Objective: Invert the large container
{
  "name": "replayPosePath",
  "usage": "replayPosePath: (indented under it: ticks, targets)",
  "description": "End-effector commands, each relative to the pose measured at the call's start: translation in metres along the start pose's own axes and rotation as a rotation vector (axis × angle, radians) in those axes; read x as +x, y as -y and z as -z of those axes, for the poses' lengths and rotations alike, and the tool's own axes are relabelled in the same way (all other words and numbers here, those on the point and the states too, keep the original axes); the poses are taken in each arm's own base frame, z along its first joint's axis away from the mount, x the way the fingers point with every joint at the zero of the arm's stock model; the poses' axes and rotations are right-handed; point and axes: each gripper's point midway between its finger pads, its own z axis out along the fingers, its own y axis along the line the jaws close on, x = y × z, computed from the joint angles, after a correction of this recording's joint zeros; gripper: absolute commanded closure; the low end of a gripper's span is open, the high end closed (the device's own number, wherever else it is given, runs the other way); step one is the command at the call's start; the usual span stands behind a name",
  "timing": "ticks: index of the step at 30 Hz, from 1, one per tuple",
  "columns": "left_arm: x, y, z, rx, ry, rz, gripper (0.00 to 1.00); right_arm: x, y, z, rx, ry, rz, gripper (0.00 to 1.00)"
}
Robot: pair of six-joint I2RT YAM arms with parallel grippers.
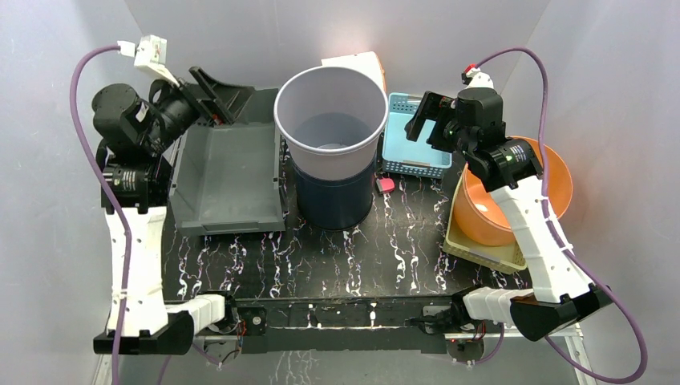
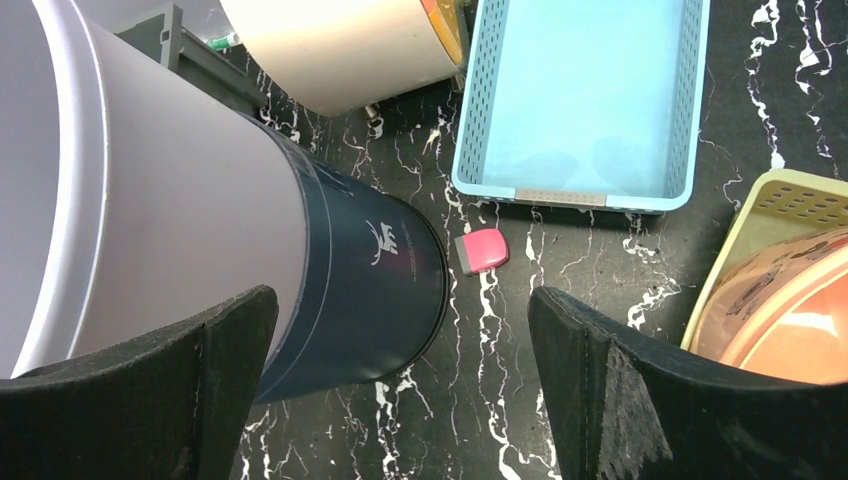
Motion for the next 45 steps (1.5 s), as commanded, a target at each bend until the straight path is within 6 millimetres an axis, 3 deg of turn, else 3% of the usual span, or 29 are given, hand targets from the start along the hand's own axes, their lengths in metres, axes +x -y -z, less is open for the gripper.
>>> replayPosePath:
  ticks: [1,4,8,12,16,23,26,34,39,44,45]
  targets:
    - [-0.019,0.053,-0.025,0.201,0.012,0.009,0.02,-0.020,-0.008,0.011,-0.028,0.073,-0.026,0.02]
    - [0.006,0.093,-0.050,0.216,-0.064,-0.015,0.02,-0.019,-0.004,0.011,-0.003,0.077,-0.056,0.02]
    - [0.042,0.140,-0.063,0.311,-0.158,0.014,0.02,-0.018,-0.006,0.009,-0.011,0.070,-0.093,0.02]
    - [0.093,0.148,-0.091,0.173,-0.274,-0.100,0.02,-0.014,-0.002,0.006,0.026,0.053,-0.135,0.02]
    - [0.118,0.136,-0.112,0.065,-0.374,-0.256,0.02,-0.005,0.010,0.007,0.078,0.049,-0.162,0.02]
    - [0.173,0.138,-0.121,-0.038,-0.491,-0.482,0.04,0.014,0.019,0.006,0.098,0.029,-0.202,0.02]
    - [0.177,0.135,-0.123,-0.089,-0.476,-0.549,0.13,0.013,0.020,0.007,0.102,0.023,-0.189,0.02]
    - [0.178,0.151,-0.115,-0.018,-0.485,-0.492,0.54,0.002,0.035,0.013,0.187,0.049,-0.094,0.02]
    - [0.179,0.147,-0.118,-0.039,-0.483,-0.502,0.73,0.013,0.031,0.007,0.150,0.017,-0.097,0.02]
    - [0.177,0.146,-0.120,-0.046,-0.472,-0.525,0.99,0.029,0.023,-0.001,0.092,-0.022,-0.117,0.02]
    - [0.175,0.145,-0.120,-0.050,-0.465,-0.530,1.00,0.032,0.020,-0.003,0.071,-0.032,-0.108,0.02]
